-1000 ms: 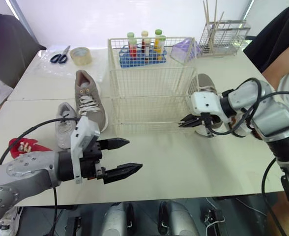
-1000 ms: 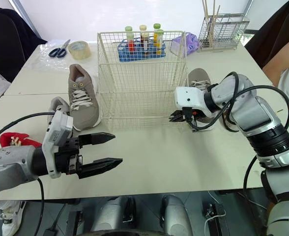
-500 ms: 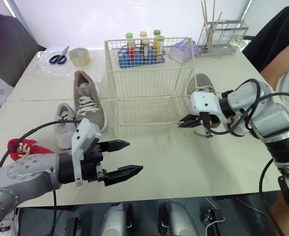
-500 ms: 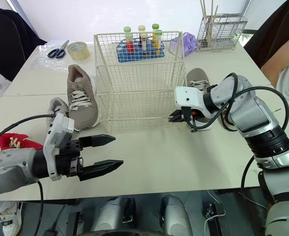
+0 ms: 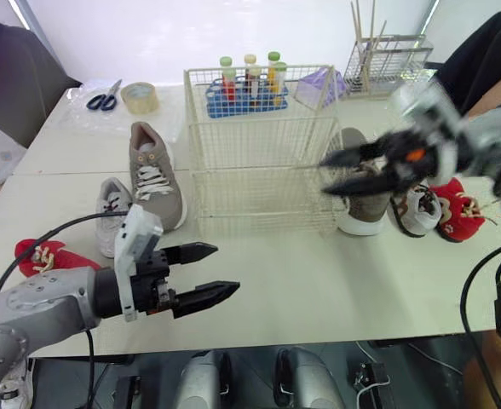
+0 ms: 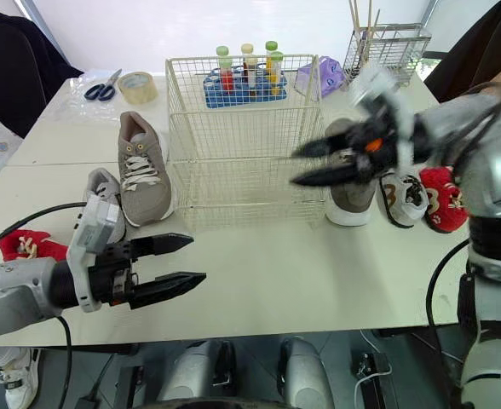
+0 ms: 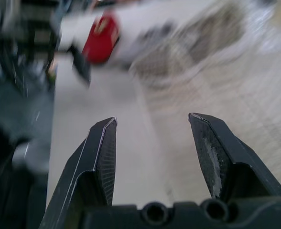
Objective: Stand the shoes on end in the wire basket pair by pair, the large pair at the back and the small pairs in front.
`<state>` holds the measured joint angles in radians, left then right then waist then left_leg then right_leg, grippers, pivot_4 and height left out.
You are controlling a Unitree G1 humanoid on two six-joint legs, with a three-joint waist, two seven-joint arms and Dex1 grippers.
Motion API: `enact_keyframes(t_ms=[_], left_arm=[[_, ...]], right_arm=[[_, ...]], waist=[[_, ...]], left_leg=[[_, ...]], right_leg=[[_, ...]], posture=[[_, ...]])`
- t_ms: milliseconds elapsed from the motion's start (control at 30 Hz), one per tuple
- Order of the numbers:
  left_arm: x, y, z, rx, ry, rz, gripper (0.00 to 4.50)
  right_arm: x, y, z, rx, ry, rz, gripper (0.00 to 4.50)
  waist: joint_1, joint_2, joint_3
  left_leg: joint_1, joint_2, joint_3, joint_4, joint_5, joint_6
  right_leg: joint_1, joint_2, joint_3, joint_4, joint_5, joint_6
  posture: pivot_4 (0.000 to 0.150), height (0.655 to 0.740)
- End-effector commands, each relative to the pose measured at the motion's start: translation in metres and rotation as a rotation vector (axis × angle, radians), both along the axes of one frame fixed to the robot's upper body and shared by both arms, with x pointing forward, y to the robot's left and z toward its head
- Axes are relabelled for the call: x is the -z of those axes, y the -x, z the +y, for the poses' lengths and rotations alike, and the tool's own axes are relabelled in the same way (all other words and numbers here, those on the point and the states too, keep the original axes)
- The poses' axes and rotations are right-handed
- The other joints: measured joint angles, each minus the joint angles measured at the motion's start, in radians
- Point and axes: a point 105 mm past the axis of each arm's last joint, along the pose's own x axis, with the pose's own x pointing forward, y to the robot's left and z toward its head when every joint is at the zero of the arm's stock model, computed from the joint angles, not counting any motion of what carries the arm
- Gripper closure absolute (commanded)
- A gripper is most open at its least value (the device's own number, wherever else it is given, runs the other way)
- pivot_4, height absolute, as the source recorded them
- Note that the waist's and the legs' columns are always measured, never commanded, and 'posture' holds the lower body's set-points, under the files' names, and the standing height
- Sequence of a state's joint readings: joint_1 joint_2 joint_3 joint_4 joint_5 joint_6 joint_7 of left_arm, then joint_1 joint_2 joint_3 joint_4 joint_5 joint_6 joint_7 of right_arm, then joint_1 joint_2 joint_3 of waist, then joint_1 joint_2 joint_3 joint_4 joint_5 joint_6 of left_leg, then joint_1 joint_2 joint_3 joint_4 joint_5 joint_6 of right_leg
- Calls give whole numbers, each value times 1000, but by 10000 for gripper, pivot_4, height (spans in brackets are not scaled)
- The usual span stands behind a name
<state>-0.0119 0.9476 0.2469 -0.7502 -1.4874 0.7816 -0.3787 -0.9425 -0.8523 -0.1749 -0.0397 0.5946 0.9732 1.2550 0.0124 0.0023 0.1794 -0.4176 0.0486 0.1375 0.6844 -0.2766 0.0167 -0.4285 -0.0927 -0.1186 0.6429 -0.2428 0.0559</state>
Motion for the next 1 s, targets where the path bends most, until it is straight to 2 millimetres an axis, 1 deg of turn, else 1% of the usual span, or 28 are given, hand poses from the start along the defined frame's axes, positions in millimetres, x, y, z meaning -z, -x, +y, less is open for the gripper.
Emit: enact_keyframes(t_ms=[33, 100, 133, 167, 233, 300, 367, 400, 433, 467, 533, 567, 633, 667, 700, 867, 933, 1000], left_arm=[[-11, -5, -13, 5, 91, -45, 0], [-11, -5, -25, 27, 137, -54, 0], [-12, -6, -31, 23, 163, -65, 0], [-13, -8, -35, -1, 199, -79, 0], [-14, -8, -38, -52, 270, -88, 0], [-9, -4, -40, -90, 311, -57, 0], [1, 1, -40, -124, 279, -45, 0], [8, 2, -39, -148, 260, -35, 0], [17, 4, -38, -160, 241, -18, 0], [23, 5, -39, -167, 232, -8, 0], [37, 9, -40, -177, 226, 34, 0], [46, 9, -37, -194, 212, 47, 0], [56, 9, -33, -212, 190, 53, 0], [57, 10, -32, -217, 186, 48, 0], [55, 10, -31, -226, 199, 43, 0], [51, 19, -42, -210, 210, 33, 0], [47, 19, -44, -208, 210, 28, 0], [43, 14, -44, -227, 190, -1, 0]], right_arm=[[-5, -20, -39, 257, -161, -54, 10390], [6, -23, -55, 390, -184, -82, 800], [9, -24, -64, 463, -206, -99, 257], [18, -24, -76, 563, -214, -108, 257], [33, -17, -94, 741, -275, -126, 257], [44, -5, -103, 883, -391, -122, 257], [58, 9, -114, 1071, -488, -122, 257], [70, 18, -114, 1138, -461, -124, 257], [87, 25, -108, 1166, -417, -97, 257], [98, 30, -103, 1172, -385, -75, 257], [113, 34, -99, 1188, -389, -17, 257], [120, 35, -95, 1173, -351, -6, 257], [128, 36, -90, 1153, -303, 12, 257], [131, 37, -90, 1151, -292, 21, 257], [134, 36, -85, 1126, -285, 32, 257], [151, 26, -70, 1094, -251, 89, 257], [152, 20, -64, 1081, -258, 91, 257], [152, 11, -60, 1079, -258, 77, 257]], waist=[[4, -2, -1], [3, -3, -2], [1, -3, -2], [1, -3, -2], [1, -3, -2], [-3, -2, -1], [-5, -1, -2], [-4, -1, -2], [-2, 0, -2], [0, 0, -3], [-1, 1, -3], [-3, 2, -2], [-9, 3, -3], [-9, 3, -3], [-9, 3, -3], [-11, 3, -3], [-10, 3, -2], [-10, 3, -2]], left_leg=[[0, 0, 0, 0, 0, 0], [0, -1, 0, 0, 0, 1], [0, -1, 0, 0, -1, 2], [0, -2, 1, 0, -1, 2], [-1, -2, 1, 0, -1, 2], [0, -1, 1, 0, 0, 1], [1, -1, 1, -1, 2, -2], [3, 0, 1, -1, 2, -2], [4, 0, 0, -2, 2, -3], [4, 1, 0, -2, 2, -3], [5, 1, -1, -4, -2, 2], [6, 1, 0, -3, -2, 3], [6, 0, 3, -2, -3, 4], [7, 0, 3, -2, -4, 3], [7, 1, 3, -2, -4, 3], [7, 1, 3, -4, -3, 5], [6, 1, 3, -4, -2, 6], [6, 1, 3, -4, -2, 6]], right_leg=[[0, 0, 0, 0, 0, 0], [2, -1, 0, 0, 0, 0], [2, -2, 0, 0, 0, 0], [1, -2, 0, 0, 0, 1], [0, -3, 0, 1, 0, 1], [0, -2, 0, 2, -1, 2], [-1, 0, 2, 4, -1, 2], [0, 0, 2, 6, -1, 2], [0, 1, 2, 5, -1, 2], [1, 1, 2, 6, -1, 1], [2, 2, 1, 5, -3, 0], [2, 1, 2, 5, -3, 0], [1, 1, 4, 4, -4, -4], [2, 1, 5, 3, -4, -5], [2, 1, 5, 3, -4, -5], [0, -1, 6, 3, -5, -7], [0, -1, 6, 3, -5, -7], [0, -1, 6, 3, -5, -7]], posture=[[1500, 7400], [1500, 7400], [1500, 7400], [1500, 7400], [1500, 7400], [1500, 7400], [1500, 7400], [1500, 7400], [1500, 7400], [1500, 7400], [1500, 7400], [1500, 7400], [1500, 7400], [1500, 7400], [1500, 7400], [1500, 7400], [1500, 7400], [1500, 7400]])
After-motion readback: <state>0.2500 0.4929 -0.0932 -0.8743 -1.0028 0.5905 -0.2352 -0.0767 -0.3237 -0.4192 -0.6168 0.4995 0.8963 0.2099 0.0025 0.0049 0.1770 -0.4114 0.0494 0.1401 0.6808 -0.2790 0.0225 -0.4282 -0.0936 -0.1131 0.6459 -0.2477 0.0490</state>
